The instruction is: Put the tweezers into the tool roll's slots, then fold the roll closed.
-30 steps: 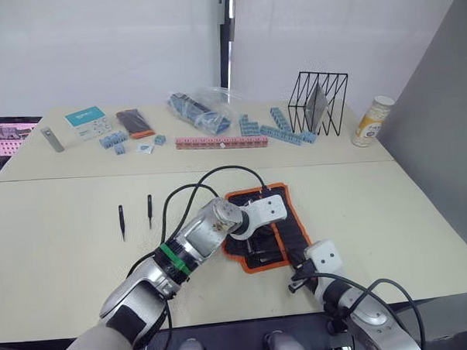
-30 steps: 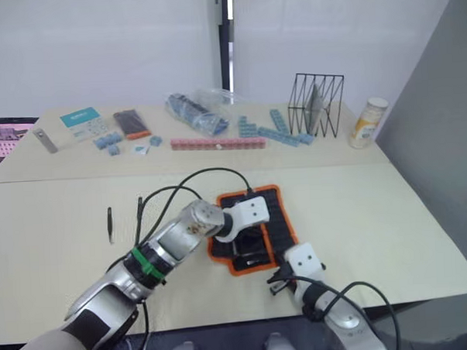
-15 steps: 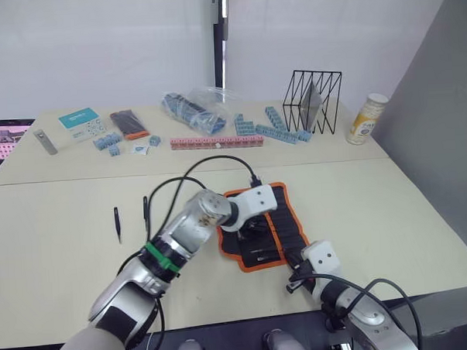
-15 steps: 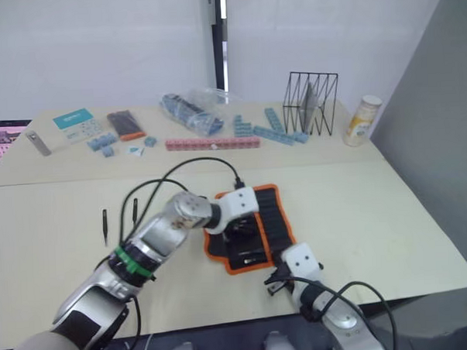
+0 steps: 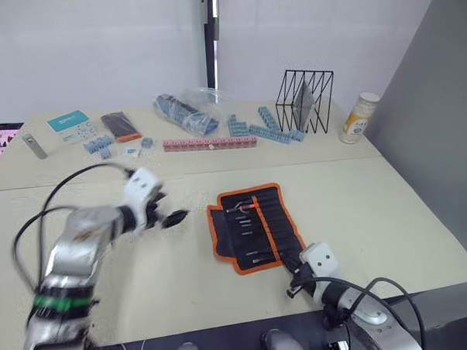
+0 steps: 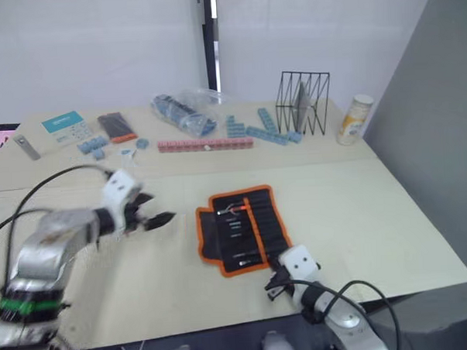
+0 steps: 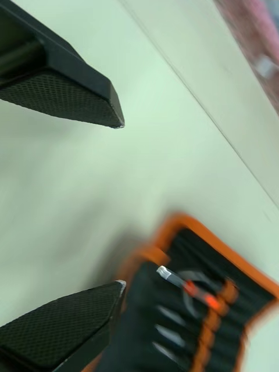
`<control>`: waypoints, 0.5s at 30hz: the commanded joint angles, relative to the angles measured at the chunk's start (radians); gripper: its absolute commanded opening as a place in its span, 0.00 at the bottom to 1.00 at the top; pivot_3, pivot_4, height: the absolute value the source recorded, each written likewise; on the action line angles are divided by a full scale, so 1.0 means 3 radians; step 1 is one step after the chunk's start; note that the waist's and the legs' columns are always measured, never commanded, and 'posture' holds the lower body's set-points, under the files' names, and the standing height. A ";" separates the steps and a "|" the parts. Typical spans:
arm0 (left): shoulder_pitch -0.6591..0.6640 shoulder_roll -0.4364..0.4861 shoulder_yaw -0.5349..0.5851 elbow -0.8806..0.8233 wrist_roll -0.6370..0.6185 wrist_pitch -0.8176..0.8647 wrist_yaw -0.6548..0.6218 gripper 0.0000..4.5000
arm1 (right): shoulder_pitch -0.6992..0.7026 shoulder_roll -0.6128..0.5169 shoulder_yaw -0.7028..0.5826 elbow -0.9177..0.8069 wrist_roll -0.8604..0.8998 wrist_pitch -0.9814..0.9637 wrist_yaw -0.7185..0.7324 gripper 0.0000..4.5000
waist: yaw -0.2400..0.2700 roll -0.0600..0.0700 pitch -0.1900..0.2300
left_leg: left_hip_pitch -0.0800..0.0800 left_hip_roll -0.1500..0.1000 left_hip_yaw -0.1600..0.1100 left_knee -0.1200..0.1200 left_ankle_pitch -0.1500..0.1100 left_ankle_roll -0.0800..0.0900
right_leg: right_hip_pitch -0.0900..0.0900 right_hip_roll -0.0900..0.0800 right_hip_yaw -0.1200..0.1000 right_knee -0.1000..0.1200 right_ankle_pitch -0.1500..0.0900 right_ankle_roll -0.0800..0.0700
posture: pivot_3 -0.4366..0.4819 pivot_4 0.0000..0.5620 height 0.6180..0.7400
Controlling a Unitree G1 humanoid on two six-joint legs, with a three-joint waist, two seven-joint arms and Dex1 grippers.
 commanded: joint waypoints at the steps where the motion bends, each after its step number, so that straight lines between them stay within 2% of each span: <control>1: 0.0507 -0.0106 0.0529 -0.0576 -0.0138 -0.0035 0.0241 0.99 | 0.0144 -0.0104 0.0057 0.0392 -0.0067 0.0307 0.0053 0.00 | 0.0034 -0.0020 -0.0004 | -0.0001 0.0000 -0.0001 0.0000 0.0000 0.0000 | 0.0001 0.0000 -0.0001 0.0000 0.0000 -0.0001 | 0.48 0.27 0.98; 4: 0.1033 -0.0310 0.0909 -0.0883 -0.0154 -0.0202 0.0454 0.99 | 0.0120 -0.0136 0.0059 0.0411 -0.0059 0.0302 0.0091 0.00 | 0.0041 -0.0025 -0.0005 | 0.0002 0.0000 0.0001 0.0007 0.0000 -0.0001 | 0.0000 -0.0005 -0.0002 -0.0012 -0.0006 -0.0006 | 0.48 0.27 0.98; 10: 0.2284 -0.0945 0.1596 -0.1360 -0.0364 -0.0958 0.0490 0.99 | 0.0051 -0.0172 0.0077 0.0494 -0.0062 0.0264 0.0171 0.00 | 0.0022 -0.0034 -0.0004 | 0.0018 0.0002 0.0012 0.0010 -0.0016 -0.0027 | 0.0001 -0.0015 -0.0004 -0.0018 -0.0020 -0.0012 | 0.48 0.27 0.98; 15: 0.2861 -0.1271 0.1800 -0.1423 -0.0454 -0.1358 0.0573 0.99 | 0.0005 -0.0186 0.0101 0.0574 -0.0070 0.0222 0.0229 0.00 | 0.0029 -0.0038 -0.0004 | 0.0019 0.0003 0.0007 0.0017 -0.0023 -0.0038 | -0.0002 -0.0014 -0.0008 -0.0025 -0.0023 -0.0014 | 0.48 0.27 0.98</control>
